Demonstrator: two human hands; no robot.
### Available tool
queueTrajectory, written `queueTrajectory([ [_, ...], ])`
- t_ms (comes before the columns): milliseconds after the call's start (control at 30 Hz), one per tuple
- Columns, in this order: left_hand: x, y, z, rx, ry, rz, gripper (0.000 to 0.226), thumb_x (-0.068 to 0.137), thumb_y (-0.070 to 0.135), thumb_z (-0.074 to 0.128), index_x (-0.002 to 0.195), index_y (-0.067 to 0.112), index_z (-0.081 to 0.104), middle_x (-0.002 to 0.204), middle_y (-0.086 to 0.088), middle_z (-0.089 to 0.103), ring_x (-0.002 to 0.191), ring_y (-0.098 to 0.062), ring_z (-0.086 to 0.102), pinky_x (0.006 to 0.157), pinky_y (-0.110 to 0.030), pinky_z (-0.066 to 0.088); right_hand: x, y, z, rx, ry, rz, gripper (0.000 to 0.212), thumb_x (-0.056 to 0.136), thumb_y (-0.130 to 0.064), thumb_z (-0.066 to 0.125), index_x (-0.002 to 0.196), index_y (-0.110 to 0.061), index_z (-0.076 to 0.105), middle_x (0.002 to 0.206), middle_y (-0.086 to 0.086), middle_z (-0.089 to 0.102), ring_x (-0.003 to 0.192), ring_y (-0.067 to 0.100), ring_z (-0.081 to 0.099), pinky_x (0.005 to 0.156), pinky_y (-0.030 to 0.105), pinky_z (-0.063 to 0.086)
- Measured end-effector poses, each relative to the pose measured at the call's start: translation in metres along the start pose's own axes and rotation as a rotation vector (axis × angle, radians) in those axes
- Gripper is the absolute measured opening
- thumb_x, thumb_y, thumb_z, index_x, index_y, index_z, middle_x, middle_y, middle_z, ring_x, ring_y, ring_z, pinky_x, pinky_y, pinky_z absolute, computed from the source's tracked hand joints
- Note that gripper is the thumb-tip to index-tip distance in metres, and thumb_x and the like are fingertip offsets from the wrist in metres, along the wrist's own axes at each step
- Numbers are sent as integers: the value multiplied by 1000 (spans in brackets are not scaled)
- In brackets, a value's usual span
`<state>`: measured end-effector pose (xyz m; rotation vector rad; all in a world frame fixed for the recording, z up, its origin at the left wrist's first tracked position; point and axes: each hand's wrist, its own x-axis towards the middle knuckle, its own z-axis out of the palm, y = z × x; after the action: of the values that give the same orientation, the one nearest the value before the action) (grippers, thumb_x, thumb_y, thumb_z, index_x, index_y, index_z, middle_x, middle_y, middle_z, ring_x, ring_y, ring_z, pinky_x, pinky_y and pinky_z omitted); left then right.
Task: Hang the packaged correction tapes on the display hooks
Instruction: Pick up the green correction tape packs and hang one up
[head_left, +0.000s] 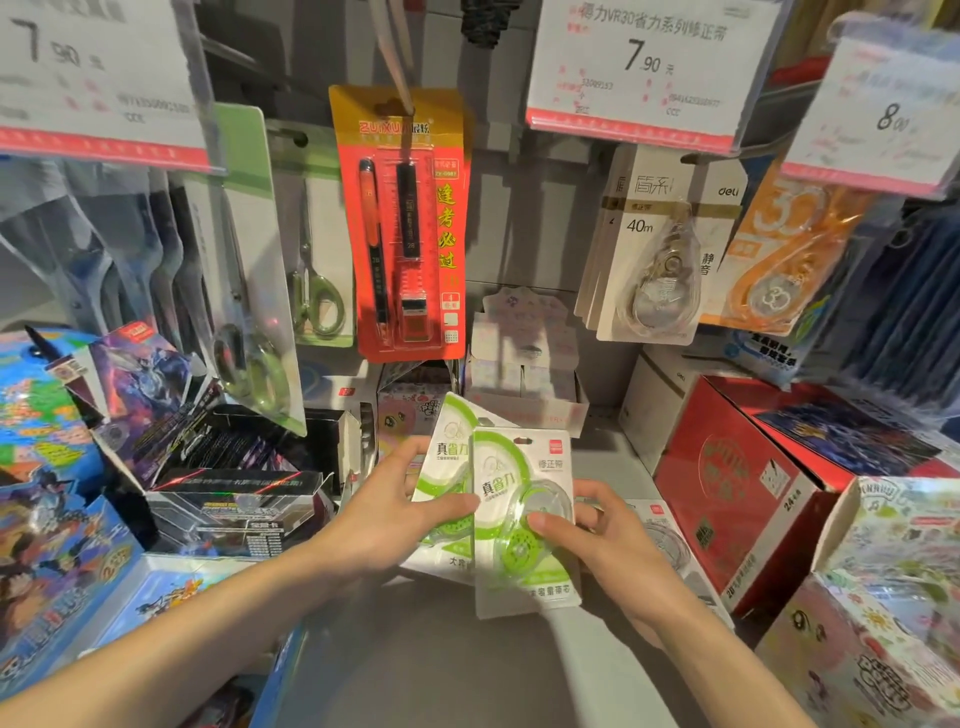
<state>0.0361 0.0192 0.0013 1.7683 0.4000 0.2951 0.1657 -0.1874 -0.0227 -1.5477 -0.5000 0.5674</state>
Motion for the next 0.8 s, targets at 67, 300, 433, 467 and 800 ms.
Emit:
queueTrajectory([
  [67, 1, 1, -2, -24, -12, 37, 56, 76, 34, 86, 124, 34, 57, 118, 7, 78, 115, -15, 72, 108, -47, 51, -2, -5, -3, 23, 52, -10, 55, 77, -10, 85, 123, -10, 54, 103, 13, 81, 91, 31, 79, 69, 33, 63],
  [300, 2, 6, -3, -52, -30, 153, 49, 83, 24, 84, 124, 30, 58, 109, 5, 81, 104, -14, 76, 102, -48, 54, -26, -24, -5, 58, 125, -89, 60, 72, -18, 84, 125, -14, 56, 105, 12, 81, 93, 33, 79, 71, 37, 65],
  [433, -3, 14, 0, -51, -23, 223, 43, 87, 18, 82, 121, 29, 58, 104, 4, 82, 97, -14, 78, 92, -41, 60, -41, -37, -3, 43, 125, -145, 63, 70, -20, 83, 126, -13, 56, 107, 9, 81, 96, 31, 79, 75, 39, 65],
  [467, -4, 17, 2, -51, -18, 243, 43, 87, 18, 82, 121, 30, 57, 104, 6, 82, 97, -12, 78, 87, -36, 62, -44, -42, -3, 33, 110, -159, 63, 70, -22, 83, 126, -14, 55, 108, 8, 81, 97, 30, 78, 77, 40, 65],
  [800, -21, 72, 17, -17, 82, 403, 45, 78, 39, 83, 114, 46, 58, 113, 15, 78, 103, -6, 75, 90, -36, 57, -60, -91, -31, -60, 85, -307, 53, 82, -16, 85, 126, -21, 55, 111, 1, 80, 98, 22, 78, 79, 35, 62],
])
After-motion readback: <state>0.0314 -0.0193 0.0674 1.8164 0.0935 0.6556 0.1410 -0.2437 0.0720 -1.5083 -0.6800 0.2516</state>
